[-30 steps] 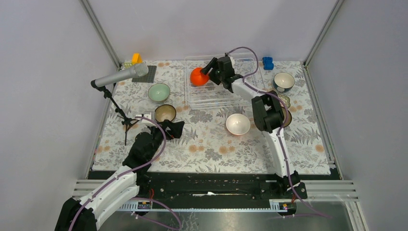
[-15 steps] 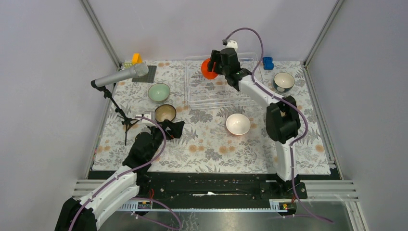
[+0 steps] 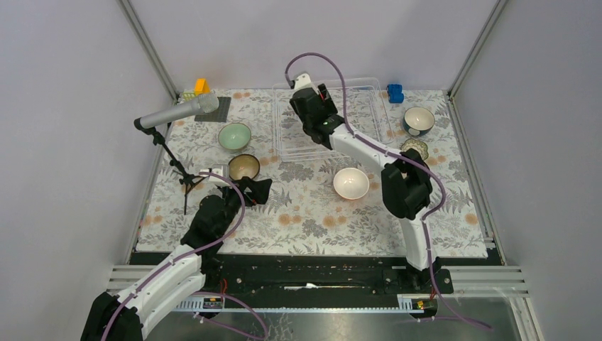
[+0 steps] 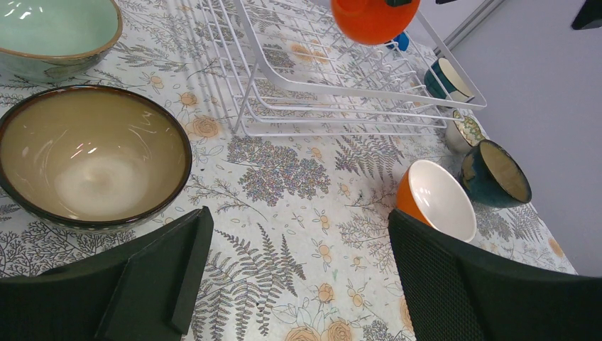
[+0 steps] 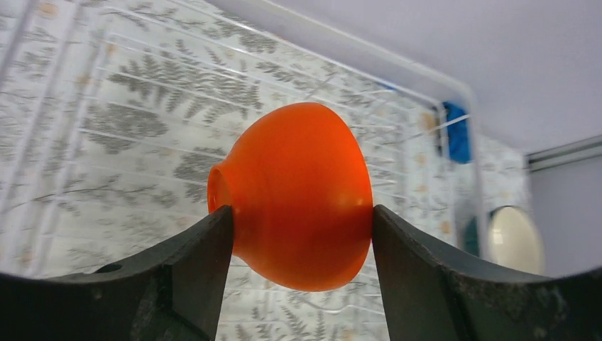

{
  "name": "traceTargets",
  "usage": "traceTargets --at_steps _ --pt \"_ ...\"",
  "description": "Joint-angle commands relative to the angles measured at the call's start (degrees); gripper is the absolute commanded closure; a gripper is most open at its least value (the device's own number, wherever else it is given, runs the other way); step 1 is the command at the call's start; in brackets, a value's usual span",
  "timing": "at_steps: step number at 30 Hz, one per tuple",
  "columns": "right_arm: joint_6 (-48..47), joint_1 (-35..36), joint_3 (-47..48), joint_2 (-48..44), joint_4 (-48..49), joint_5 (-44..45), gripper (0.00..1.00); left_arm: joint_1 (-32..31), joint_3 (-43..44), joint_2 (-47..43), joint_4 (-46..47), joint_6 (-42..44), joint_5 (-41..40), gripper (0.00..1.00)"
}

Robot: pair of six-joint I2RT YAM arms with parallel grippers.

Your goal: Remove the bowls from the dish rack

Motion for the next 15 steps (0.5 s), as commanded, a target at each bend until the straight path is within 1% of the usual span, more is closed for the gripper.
traceTargets --at_steps 1,3,5,7,13,15 --pt "-18.0 2.6 1.0 3.8 7.8 15.3 0.35 -0.1 1.1 -0.8 2.8 0.6 -0.6 0.01" --pt "-20.8 3.2 1.4 5.6 7.7 16.5 0.34 -0.1 1.0 -1.0 2.7 0.6 -0.6 0.01" --pt "-21.5 3.8 1.0 6.7 7.5 16.3 0.32 -0.1 1.0 -1.2 2.5 0.7 -0.6 0.01" --pt "-21.1 3.9 0.8 7.5 7.0 15.4 0.31 -0.1 1.0 -1.2 2.4 0.6 -0.6 0.01" --pt "-19.1 4.0 2.5 10.4 1.0 12.2 0.26 -0.1 0.8 -1.5 2.1 0.3 -0.5 0.01" --pt "-18.3 4.0 2.9 10.8 -0.8 11.3 0.21 -0.1 0.7 -1.7 2.0 0.3 -0.4 0.01"
